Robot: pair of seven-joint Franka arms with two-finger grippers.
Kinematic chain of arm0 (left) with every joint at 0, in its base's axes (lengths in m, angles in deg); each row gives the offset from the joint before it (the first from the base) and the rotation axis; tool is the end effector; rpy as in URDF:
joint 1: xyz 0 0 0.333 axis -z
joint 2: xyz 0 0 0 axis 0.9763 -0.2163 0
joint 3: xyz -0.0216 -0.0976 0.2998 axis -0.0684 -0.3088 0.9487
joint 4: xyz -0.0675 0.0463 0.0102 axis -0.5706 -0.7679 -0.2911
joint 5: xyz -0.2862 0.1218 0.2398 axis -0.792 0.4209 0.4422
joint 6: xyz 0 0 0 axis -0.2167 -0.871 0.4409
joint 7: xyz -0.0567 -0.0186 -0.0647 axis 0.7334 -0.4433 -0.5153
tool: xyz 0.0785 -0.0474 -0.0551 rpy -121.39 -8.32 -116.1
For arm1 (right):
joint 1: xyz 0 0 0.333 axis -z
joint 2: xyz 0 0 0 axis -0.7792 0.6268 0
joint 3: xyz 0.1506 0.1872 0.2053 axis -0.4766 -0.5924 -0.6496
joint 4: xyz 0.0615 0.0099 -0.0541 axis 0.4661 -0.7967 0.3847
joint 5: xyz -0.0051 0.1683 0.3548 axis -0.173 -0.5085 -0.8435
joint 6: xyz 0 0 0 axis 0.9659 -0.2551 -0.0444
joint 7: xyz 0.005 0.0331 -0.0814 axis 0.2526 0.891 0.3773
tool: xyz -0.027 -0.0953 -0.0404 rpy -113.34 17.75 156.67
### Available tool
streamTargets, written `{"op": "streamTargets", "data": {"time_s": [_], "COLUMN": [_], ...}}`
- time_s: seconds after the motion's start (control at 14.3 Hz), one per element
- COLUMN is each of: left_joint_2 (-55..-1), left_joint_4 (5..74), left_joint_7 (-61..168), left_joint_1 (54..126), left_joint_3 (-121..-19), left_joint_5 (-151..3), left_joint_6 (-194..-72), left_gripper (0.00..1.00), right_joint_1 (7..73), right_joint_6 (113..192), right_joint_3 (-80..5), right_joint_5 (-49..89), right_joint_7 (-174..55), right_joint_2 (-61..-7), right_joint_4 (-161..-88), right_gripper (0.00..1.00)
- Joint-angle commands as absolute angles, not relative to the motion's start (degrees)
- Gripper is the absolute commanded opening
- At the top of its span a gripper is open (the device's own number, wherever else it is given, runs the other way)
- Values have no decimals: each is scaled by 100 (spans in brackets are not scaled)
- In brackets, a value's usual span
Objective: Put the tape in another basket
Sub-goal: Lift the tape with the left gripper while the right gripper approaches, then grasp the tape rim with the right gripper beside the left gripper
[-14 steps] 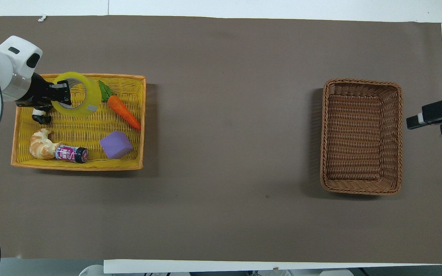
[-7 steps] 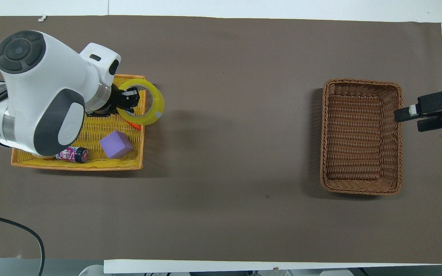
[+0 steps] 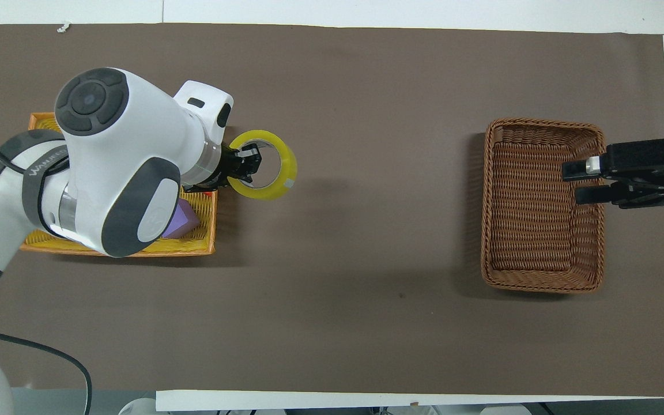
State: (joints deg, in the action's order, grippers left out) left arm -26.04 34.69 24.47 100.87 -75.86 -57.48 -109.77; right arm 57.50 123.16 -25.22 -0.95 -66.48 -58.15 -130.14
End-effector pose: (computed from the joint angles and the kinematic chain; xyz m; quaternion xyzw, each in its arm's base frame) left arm 0.5077 -0.3272 0.4664 0.9867 0.1372 -0.0297 0.0820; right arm 0.5034 -0.0174 0.5896 -0.8869 0.1062 0.0476 0.4471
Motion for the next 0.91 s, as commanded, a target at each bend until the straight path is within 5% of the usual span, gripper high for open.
{"op": "streamTargets", "data": {"time_s": [0.0,0.84], "left_joint_2": [-2609,-2784], "left_joint_4": [3338,2776], "left_joint_7": [2201,1532], "left_joint_1": [10395,11055], "left_joint_3": [-7507,-7524], "left_joint_5": [-5980,-6297], "left_joint_6": [-11137,-11515], "left_gripper": [0,0], "right_joint_1": [5647,4143], "right_joint_6": [12611,14570], "right_joint_3": [-2556,-2565], "right_joint_5": [-767,-1878], "right_joint_7": [-6733,-6144], "right_joint_2": [-5995,-5521], "right_joint_4": [-13503,-14032], "right_gripper": [100,100]}}
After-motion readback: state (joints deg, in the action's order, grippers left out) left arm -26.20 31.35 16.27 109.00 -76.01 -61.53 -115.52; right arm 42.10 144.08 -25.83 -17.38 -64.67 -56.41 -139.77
